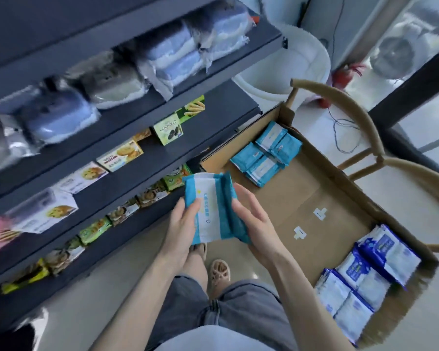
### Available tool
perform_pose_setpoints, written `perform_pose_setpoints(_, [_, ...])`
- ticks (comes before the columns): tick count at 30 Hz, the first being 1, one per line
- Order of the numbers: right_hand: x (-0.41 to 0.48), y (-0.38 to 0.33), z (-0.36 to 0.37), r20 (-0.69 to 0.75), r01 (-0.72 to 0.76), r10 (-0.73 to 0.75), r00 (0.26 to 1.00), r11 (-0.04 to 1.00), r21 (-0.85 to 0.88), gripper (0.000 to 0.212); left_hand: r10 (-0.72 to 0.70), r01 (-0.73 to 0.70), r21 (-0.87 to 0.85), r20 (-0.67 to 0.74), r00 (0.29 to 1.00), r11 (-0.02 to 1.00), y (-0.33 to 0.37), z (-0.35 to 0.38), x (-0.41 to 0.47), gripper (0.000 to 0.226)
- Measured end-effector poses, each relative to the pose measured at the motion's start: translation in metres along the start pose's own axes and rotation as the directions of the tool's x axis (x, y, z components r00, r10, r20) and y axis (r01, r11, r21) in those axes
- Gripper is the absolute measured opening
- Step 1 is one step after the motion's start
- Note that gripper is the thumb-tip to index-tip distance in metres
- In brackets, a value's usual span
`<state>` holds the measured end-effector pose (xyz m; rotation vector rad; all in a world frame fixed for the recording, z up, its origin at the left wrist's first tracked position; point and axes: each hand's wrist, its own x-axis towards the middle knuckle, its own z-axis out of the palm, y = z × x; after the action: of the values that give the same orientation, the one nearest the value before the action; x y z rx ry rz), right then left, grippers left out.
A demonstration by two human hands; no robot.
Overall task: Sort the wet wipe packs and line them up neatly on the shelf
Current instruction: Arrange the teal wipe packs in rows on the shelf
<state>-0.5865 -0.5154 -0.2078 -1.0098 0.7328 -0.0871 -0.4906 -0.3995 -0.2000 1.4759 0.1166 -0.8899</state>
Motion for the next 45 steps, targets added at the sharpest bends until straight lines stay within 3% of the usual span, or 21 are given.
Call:
perform_pose_setpoints(3, [-0.006, -0.013, 0.029, 0.056, 0.014, 0.0, 0.998, 0.968, -0.251, 0.076, 0.109, -0.114, -0.056, -0.088, 0.99, 0.992, 0.012, -0.031, -0.028, 0.009])
perform_pose_setpoints(6, [-0.006, -0.027, 0.062, 0.134, 0.104, -0.05, 0.99, 0.896, -0.432, 0.068, 0.176, -0.208, -0.156, -0.194, 0.965, 0.966, 0.027, -0.059, -0.047, 0.009])
perform_pose_setpoints(11, [-0.002, -0.038, 0.13, 0.288, 0.341, -0.213, 0.934, 0.77, -0.54, 0.071, 0.239, -0.352, -0.342, -0.331, 0.913, 0.871, 0.052, -0.109, -0.073, 0.013])
perform_pose_setpoints(15, [-0.002, -0.039, 0.189, 0.381, 0.435, -0.24, 0.893, 0.679, -0.591, 0.076, 0.282, -0.456, -0.347, -0.449, 0.848, 0.82, 0.065, -0.161, -0.09, 0.013])
perform_pose_setpoints(19, [-0.004, -0.028, 0.258, 0.469, 0.468, -0.208, 0.858, 0.692, -0.549, 0.07, 0.317, -0.509, -0.296, -0.51, 0.8, 0.808, 0.079, -0.228, -0.105, 0.011])
perform_pose_setpoints(23, [-0.009, -0.012, 0.328, 0.551, 0.496, -0.218, 0.805, 0.756, -0.427, 0.031, 0.332, -0.525, -0.283, -0.519, 0.788, 0.803, 0.096, -0.292, -0.119, 0.013])
perform_pose_setpoints(25, [-0.008, -0.006, 0.356, 0.577, 0.498, -0.205, 0.791, 0.764, -0.411, 0.039, 0.347, -0.527, -0.295, -0.49, 0.799, 0.797, 0.106, -0.319, -0.124, 0.019])
perform_pose_setpoints(28, [-0.005, -0.004, 0.397, 0.597, 0.554, -0.246, 0.763, 0.725, -0.409, 0.053, 0.43, -0.536, -0.181, -0.415, 0.801, 0.824, 0.125, -0.366, -0.13, 0.038])
perform_pose_setpoints(32, [0.002, -0.014, 0.44, 0.571, 0.652, -0.389, 0.723, 0.658, -0.377, 0.044, 0.526, -0.582, -0.002, -0.425, 0.737, 0.813, 0.158, -0.414, -0.132, 0.048])
perform_pose_setpoints(39, [0.027, -0.044, 0.515, 0.502, 0.697, -0.512, 0.697, 0.648, -0.307, 0.038, 0.628, -0.648, 0.181, -0.53, 0.569, 0.74, 0.226, -0.485, -0.119, 0.022])
perform_pose_setpoints(45, [0.065, -0.057, 0.573, 0.592, 0.761, -0.504, 0.629, 0.557, -0.334, 0.041, 0.649, -0.627, 0.247, -0.511, 0.564, 0.739, 0.27, -0.54, -0.095, 0.028])
